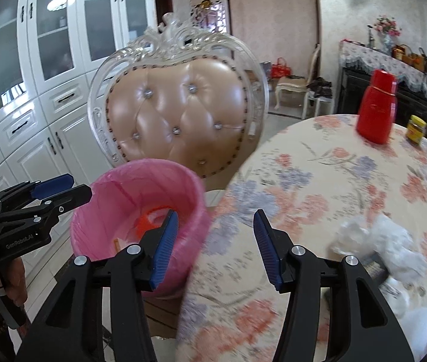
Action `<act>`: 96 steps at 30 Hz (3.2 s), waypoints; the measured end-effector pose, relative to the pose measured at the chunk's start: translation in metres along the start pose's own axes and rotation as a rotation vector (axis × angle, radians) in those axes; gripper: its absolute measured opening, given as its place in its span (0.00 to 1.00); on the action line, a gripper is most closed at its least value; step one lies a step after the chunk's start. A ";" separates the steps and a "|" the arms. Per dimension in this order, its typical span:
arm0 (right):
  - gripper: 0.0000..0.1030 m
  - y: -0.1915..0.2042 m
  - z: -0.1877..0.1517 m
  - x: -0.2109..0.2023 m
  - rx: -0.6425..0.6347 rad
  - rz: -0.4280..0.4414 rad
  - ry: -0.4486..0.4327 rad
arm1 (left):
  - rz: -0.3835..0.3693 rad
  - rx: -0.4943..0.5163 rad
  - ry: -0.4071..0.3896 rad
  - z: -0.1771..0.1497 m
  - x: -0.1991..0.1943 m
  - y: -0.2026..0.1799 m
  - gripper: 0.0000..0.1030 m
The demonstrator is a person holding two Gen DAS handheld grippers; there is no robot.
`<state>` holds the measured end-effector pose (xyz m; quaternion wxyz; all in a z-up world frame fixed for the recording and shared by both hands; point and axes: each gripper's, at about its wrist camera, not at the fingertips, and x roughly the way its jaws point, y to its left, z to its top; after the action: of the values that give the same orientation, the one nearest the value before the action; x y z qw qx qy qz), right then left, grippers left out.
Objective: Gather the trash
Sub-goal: 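Open the left tool over the bin while the right tool releases the paper pack into it, then move both open tools back to the table toward the black box and foam block, then grasp the black box with the left tool while the right tool grasps the white foam block, then carry the black box in the left tool while the right tool carries the foam block to the bin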
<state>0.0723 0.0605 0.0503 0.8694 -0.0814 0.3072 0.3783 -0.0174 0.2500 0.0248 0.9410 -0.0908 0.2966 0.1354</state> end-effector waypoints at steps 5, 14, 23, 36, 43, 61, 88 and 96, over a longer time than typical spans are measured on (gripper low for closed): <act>0.53 -0.028 -0.019 -0.026 0.033 -0.060 -0.013 | -0.040 0.027 0.009 -0.003 0.004 -0.031 0.54; 0.53 -0.087 -0.059 -0.060 0.125 -0.156 -0.003 | -0.103 0.079 0.029 -0.009 0.016 -0.088 0.57; 0.53 -0.139 -0.097 -0.084 0.211 -0.221 0.022 | -0.154 0.124 0.059 -0.019 0.032 -0.141 0.58; 0.64 -0.183 -0.131 -0.090 0.292 -0.262 0.056 | -0.222 0.193 0.108 -0.029 0.063 -0.201 0.64; 0.70 -0.193 -0.134 -0.088 0.305 -0.281 0.054 | -0.254 0.216 0.131 -0.033 0.084 -0.220 0.69; 0.71 -0.209 -0.136 -0.096 0.335 -0.290 0.056 | -0.300 0.264 0.165 -0.029 0.130 -0.254 0.72; 0.51 -0.212 -0.147 -0.066 0.358 -0.265 0.136 | -0.270 0.225 0.162 -0.030 0.116 -0.217 0.39; 0.51 -0.211 -0.146 -0.069 0.356 -0.271 0.129 | -0.234 0.191 0.130 -0.024 0.101 -0.191 0.39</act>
<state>0.1163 -0.1841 -0.0441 0.8914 0.0086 0.4104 0.1920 0.1077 0.0836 -0.0360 0.9335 -0.0435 0.3557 -0.0102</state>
